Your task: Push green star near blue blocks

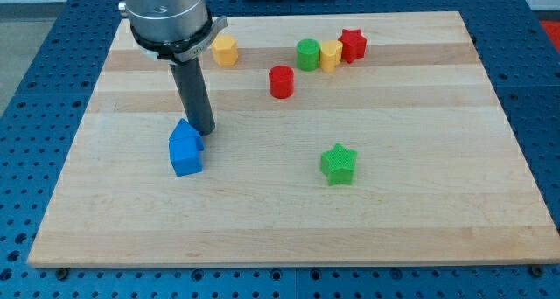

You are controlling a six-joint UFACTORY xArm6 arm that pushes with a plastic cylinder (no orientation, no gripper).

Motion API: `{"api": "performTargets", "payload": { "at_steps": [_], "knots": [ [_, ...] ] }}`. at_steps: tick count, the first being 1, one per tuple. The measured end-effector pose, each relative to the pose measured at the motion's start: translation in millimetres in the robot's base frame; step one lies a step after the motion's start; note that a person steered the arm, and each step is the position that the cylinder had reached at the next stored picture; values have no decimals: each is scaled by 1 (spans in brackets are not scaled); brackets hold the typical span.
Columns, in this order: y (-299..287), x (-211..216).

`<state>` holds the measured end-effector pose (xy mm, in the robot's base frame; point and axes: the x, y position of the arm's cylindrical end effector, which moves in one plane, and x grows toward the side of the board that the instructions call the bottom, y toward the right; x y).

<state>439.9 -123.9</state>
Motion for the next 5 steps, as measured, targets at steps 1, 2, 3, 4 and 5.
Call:
{"api": "performTargets", "payload": {
  "at_steps": [1,2,3,4,5],
  "knots": [
    [4,0],
    [36,0],
    [88,1],
    [150,1],
    [209,11]
  ]
}}
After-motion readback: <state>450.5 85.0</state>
